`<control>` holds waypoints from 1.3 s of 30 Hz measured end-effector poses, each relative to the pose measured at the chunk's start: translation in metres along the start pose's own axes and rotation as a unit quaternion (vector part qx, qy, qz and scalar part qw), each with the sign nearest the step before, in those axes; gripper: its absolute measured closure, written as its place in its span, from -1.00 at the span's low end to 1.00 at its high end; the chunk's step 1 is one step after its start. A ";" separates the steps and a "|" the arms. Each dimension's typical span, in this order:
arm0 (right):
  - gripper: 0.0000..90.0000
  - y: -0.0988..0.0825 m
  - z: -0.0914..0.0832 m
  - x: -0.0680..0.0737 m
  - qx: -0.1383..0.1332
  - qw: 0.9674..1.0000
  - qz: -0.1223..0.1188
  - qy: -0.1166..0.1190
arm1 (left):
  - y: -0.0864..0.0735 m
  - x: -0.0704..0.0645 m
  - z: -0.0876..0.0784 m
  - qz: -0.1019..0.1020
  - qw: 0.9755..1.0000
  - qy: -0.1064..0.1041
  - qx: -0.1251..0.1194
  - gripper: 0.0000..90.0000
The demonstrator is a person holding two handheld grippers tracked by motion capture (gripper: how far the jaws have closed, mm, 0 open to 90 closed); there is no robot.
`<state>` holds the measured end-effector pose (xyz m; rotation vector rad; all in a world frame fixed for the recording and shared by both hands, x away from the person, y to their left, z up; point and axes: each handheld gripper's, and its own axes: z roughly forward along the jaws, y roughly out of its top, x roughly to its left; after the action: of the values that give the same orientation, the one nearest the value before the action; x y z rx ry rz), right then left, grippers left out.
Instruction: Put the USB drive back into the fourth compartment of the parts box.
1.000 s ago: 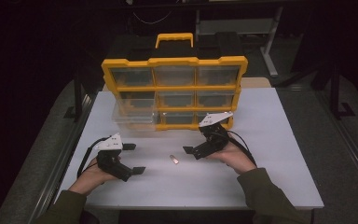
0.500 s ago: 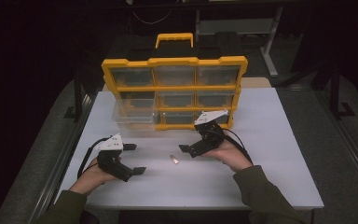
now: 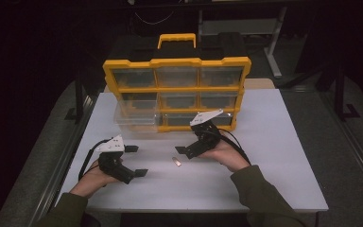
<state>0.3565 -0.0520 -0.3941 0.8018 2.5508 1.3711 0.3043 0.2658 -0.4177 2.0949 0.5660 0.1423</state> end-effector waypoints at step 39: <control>-1.00 0.028 0.032 0.014 0.015 0.999 -0.032 0.011 | 0.001 -0.001 0.000 0.003 1.000 -0.001 -0.001 -1.00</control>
<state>0.3672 -0.0093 -0.3880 0.7083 2.5968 1.3329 0.3033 0.2652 -0.4168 2.0947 0.5594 0.1438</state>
